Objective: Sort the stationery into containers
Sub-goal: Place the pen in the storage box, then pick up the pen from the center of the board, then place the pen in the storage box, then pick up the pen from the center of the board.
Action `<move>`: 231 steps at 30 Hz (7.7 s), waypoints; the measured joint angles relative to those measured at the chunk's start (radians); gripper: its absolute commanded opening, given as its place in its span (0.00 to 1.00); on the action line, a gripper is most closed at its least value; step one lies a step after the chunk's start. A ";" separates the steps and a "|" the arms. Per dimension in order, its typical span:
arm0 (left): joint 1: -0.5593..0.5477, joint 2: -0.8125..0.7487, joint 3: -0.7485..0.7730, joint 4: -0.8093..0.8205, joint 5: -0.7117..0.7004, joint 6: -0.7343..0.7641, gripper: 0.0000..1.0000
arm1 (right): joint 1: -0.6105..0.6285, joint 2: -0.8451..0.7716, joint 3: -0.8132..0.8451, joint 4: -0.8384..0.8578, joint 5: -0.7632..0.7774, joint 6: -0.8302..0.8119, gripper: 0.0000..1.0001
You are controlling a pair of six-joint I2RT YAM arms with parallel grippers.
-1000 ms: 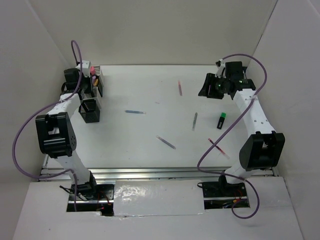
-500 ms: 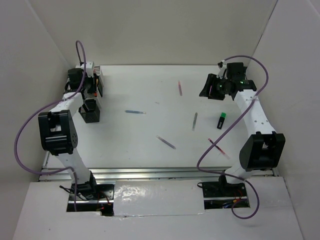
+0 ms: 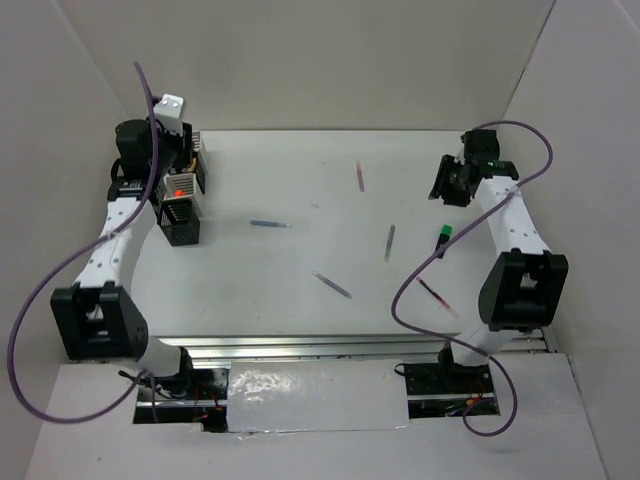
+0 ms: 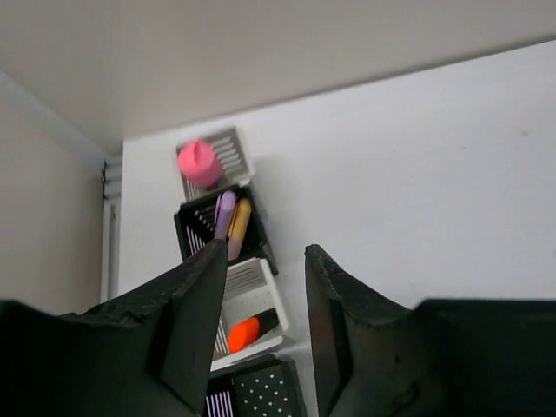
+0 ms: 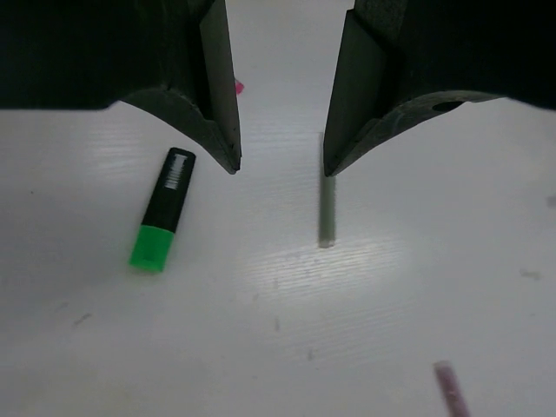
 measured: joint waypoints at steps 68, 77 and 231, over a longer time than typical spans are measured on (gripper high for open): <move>-0.260 -0.084 -0.234 -0.101 0.513 -0.640 0.65 | 0.810 0.072 0.068 0.060 0.078 -0.112 0.00; -0.306 -0.066 -0.243 -0.057 0.567 -0.698 0.64 | 0.908 0.085 0.118 0.031 0.172 -0.115 0.00; -0.533 0.930 0.853 -1.118 -0.043 0.906 0.39 | 0.227 -0.222 -0.181 0.021 -0.246 -0.107 0.55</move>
